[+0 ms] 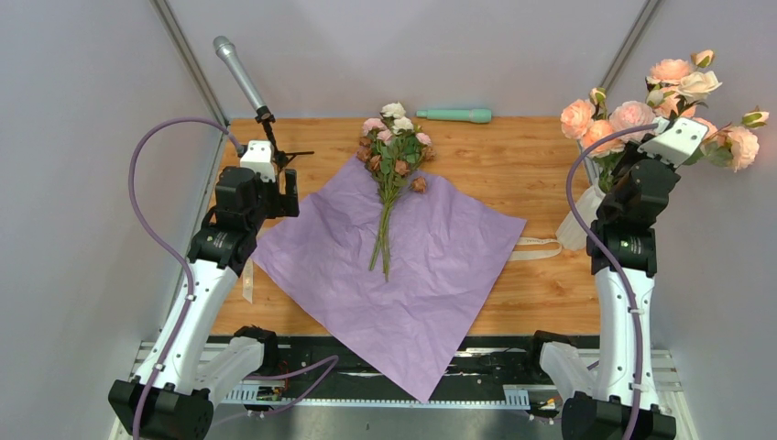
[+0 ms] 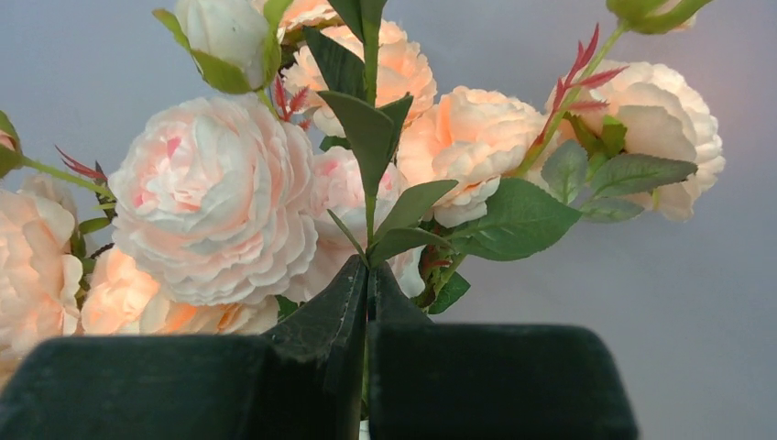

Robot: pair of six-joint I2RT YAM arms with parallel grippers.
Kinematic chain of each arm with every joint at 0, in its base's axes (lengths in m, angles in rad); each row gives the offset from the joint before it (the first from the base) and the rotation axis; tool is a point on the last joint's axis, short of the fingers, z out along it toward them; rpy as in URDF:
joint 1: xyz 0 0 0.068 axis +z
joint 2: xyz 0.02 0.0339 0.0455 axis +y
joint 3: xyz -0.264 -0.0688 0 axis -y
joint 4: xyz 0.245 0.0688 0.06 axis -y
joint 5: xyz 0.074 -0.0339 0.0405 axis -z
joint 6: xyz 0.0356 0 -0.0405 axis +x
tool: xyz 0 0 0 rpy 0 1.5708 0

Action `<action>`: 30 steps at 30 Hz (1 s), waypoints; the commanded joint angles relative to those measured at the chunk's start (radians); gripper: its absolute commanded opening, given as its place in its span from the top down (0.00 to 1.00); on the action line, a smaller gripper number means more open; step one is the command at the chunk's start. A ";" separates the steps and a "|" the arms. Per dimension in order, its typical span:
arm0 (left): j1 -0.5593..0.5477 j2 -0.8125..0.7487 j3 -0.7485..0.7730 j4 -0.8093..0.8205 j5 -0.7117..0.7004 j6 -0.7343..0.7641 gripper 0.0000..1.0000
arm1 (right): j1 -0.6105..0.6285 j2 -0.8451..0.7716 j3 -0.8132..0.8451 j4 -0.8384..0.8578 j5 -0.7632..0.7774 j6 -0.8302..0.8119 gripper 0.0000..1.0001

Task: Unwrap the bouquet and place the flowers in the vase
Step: Insert the fake flower into the vase.

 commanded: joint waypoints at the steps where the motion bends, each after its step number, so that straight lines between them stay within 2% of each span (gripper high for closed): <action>1: -0.004 -0.010 -0.006 0.016 0.003 0.012 0.00 | -0.008 -0.011 -0.032 0.004 -0.006 0.032 1.00; 22: -0.004 -0.005 -0.007 0.019 0.018 0.008 0.00 | -0.009 -0.016 -0.121 0.001 -0.014 0.102 0.99; 30: -0.004 -0.010 -0.009 0.019 0.017 0.007 0.00 | -0.009 -0.035 -0.126 -0.009 -0.019 0.101 0.81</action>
